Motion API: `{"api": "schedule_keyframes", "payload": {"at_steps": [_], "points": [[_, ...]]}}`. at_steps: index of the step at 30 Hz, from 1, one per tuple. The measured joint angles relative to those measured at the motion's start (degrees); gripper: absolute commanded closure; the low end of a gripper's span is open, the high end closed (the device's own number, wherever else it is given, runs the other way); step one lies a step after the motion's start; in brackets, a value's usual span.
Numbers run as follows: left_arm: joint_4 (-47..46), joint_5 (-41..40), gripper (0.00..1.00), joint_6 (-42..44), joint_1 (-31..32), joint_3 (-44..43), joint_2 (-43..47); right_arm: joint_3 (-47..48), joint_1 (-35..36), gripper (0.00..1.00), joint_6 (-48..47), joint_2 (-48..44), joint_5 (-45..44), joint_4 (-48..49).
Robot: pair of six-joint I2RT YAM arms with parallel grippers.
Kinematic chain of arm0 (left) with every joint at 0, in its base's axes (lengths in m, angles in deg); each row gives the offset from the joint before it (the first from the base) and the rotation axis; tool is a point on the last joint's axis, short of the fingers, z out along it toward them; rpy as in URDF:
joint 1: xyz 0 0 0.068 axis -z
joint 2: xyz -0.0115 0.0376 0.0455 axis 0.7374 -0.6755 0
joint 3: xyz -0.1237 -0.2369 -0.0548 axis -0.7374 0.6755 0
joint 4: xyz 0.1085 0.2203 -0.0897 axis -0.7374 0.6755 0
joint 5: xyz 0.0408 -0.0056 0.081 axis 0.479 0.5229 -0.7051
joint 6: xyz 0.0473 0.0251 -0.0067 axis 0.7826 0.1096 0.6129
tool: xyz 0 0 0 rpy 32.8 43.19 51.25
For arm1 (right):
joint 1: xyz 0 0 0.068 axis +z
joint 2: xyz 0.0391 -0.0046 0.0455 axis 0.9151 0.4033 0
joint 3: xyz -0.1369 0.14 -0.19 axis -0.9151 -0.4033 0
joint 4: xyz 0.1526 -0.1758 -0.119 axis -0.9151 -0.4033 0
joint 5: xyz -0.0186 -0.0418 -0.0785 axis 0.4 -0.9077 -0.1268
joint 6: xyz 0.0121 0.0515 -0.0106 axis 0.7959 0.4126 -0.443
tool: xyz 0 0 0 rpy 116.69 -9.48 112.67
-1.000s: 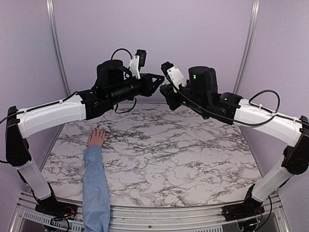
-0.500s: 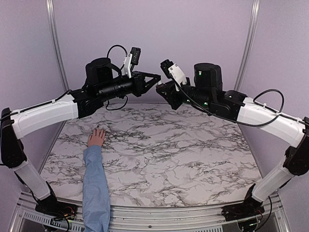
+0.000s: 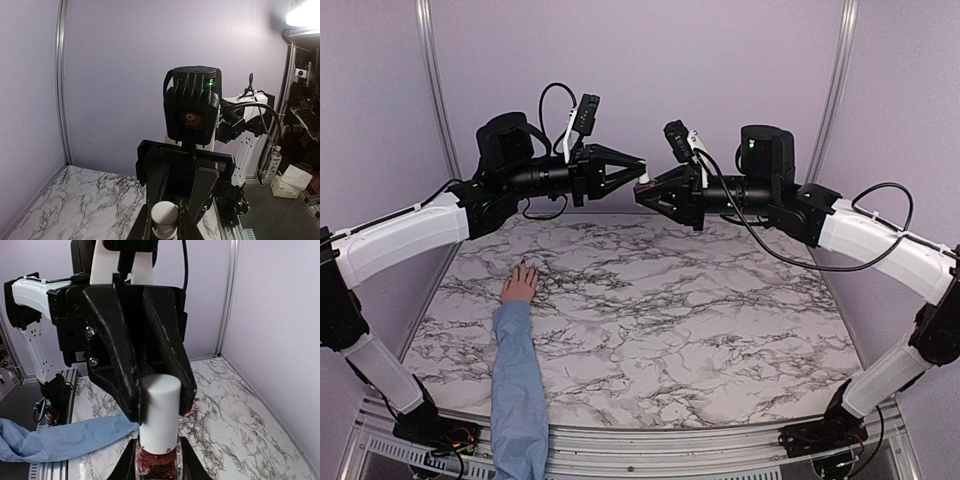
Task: Paint the nails
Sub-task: Screw the nail polish bottle.
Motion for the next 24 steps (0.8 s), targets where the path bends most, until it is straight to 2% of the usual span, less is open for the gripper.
{"api": "schedule_keyframes", "payload": {"at_steps": [8, 13, 18, 21, 24], "points": [[-1.8, 12.3, 0.99, 0.5, -0.2, -0.3, 0.4, -0.3, -0.9, 1.00, 5.9, 0.8, 18.0, 3.5], [-2.1, 16.3, 0.94, 0.4, -0.2, -0.3, 0.5, -0.9, -0.9, 1.00, 9.2, 1.7, 24.1, 6.6], [-2.1, 16.4, 0.74, -0.6, -0.4, -0.3, 0.6, -1.2, -0.9, 1.00, 10.3, 1.9, 25.0, 7.6], [-1.0, 14.4, 0.64, -1.7, -0.7, -0.2, 0.9, -1.2, -0.9, 1.00, 10.3, 1.8, 24.4, 8.9], [0.1, 11.5, 0.48, -2.2, -1.0, -0.1, 1.2, -1.9, -0.9, 1.00, 10.0, 1.8, 22.9, 10.0]]}}
